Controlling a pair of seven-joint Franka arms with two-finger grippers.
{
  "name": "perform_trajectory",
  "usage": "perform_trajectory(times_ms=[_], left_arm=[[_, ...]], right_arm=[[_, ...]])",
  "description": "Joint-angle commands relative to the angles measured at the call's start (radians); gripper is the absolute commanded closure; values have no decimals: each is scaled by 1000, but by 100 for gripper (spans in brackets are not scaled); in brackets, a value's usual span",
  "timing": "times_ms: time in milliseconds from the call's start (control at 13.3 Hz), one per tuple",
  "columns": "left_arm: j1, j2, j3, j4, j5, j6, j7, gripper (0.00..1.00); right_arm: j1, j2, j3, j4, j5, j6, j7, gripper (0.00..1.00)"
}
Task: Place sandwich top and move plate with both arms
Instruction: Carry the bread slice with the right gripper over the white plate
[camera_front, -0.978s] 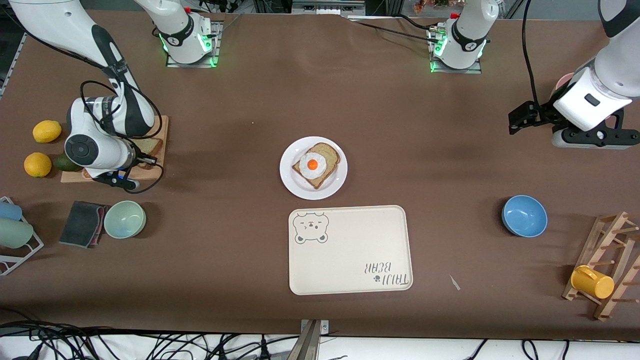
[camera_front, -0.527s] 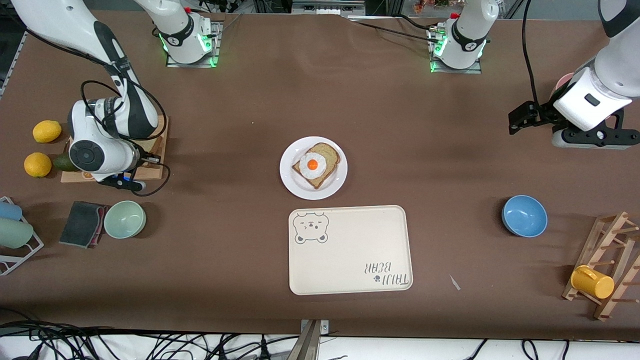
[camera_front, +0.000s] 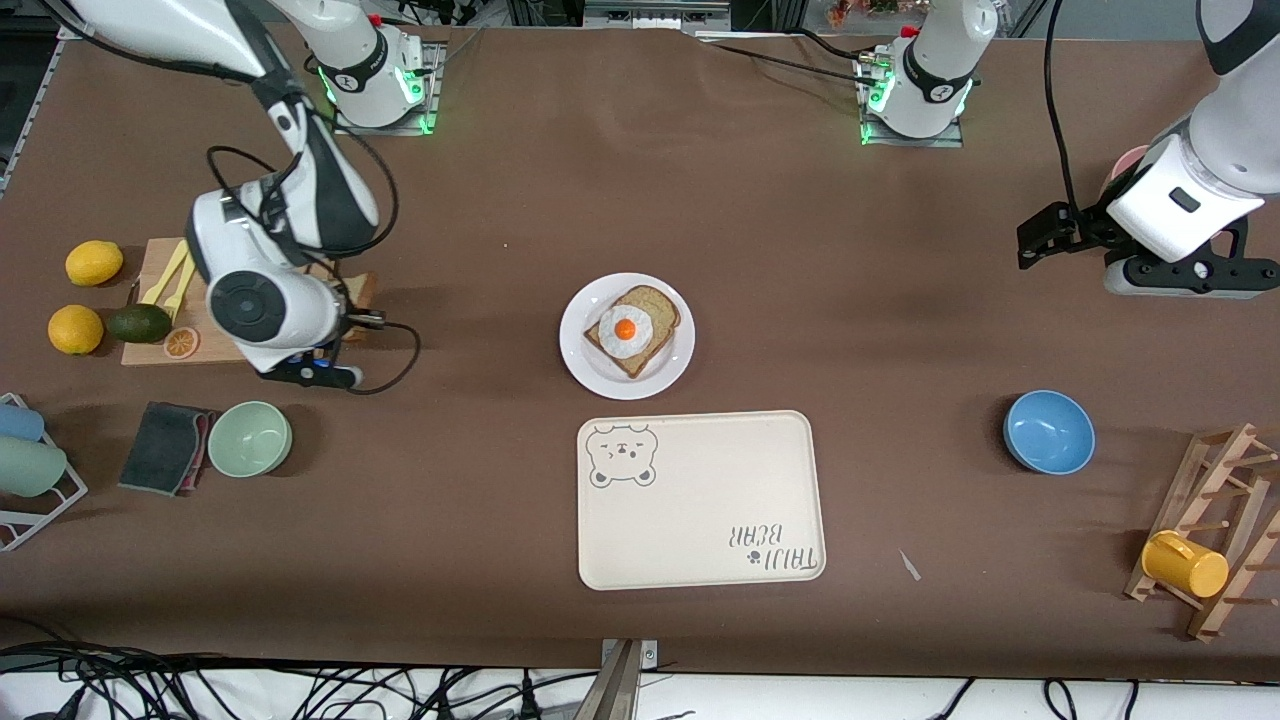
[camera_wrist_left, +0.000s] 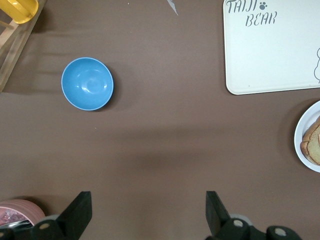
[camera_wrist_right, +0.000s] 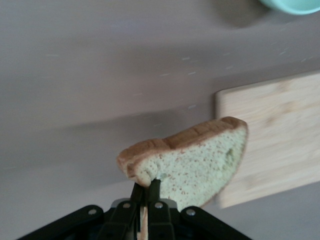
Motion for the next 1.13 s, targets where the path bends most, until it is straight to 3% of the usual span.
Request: perform_trajectory(times_ms=[0, 151, 301, 376, 753, 1054], left_arm=[[3, -18, -8, -20, 41, 8, -11, 0], [3, -18, -8, -20, 40, 8, -11, 0], [3, -18, -8, -20, 40, 8, -11, 0], [3, -18, -8, -18, 40, 8, -11, 0], [3, -18, -8, -18, 40, 8, -11, 0], [3, -18, -8, -18, 40, 8, -11, 0]], right_arm=[[95, 28, 28, 128, 25, -116, 180, 100], [144, 82, 31, 240, 63, -180, 249, 100], [197, 141, 34, 323, 186, -184, 298, 100], [230, 177, 34, 372, 201, -172, 333, 100], [394, 437, 28, 725, 132, -144, 381, 100], [481, 511, 23, 796, 99, -104, 370, 100]])
